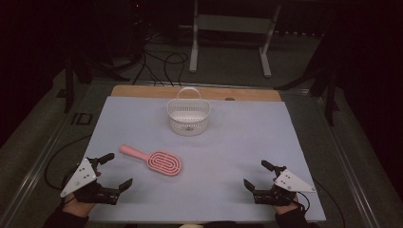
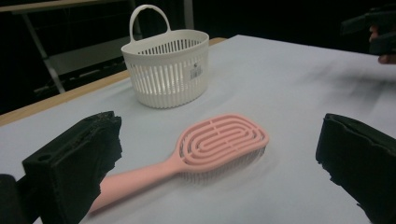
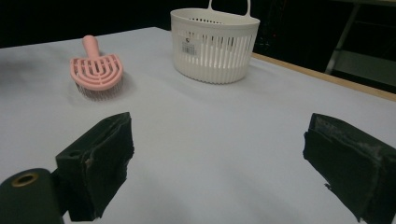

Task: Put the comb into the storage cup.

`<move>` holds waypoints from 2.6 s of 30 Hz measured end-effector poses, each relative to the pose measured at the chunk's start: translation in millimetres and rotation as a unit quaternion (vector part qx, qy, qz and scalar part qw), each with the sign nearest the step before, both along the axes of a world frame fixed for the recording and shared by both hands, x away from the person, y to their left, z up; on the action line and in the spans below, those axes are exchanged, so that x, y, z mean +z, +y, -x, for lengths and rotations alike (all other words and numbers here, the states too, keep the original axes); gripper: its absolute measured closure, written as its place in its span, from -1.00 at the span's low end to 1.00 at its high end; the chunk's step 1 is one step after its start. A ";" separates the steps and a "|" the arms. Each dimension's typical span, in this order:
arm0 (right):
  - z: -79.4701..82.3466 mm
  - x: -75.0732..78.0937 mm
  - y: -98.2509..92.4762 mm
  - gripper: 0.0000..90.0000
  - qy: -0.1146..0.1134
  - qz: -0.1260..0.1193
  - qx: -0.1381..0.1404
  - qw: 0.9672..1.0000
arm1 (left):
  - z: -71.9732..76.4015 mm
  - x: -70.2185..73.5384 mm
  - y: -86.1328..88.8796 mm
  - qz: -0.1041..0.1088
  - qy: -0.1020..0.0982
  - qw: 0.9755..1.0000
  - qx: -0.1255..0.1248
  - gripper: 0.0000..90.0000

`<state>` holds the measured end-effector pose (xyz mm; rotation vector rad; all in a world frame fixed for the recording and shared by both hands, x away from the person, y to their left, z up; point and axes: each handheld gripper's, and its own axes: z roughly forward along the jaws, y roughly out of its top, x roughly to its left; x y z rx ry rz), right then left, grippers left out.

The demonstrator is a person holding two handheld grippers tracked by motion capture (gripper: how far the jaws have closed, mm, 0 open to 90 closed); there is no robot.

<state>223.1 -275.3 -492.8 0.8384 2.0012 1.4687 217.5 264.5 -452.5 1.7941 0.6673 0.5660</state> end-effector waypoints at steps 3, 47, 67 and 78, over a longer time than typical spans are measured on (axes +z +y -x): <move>-0.3 0.2 -0.3 -0.82 -0.002 -0.001 0.001 1.000 | 0.0 4.9 -0.8 0.003 -0.002 1.000 -0.001 -1.00; 2.2 3.4 0.2 -0.82 -0.010 -0.004 0.005 1.000 | -72.1 52.0 -21.6 -0.038 0.004 0.999 -0.020 -1.00; 1.8 2.8 0.3 -0.82 -0.008 -0.006 0.005 1.000 | -111.3 24.0 -11.1 -0.072 0.036 0.997 0.006 -0.65; 2.0 2.7 0.7 -0.82 -0.008 -0.006 0.004 1.000 | -125.2 9.6 -2.1 -0.085 0.080 0.993 0.022 -0.05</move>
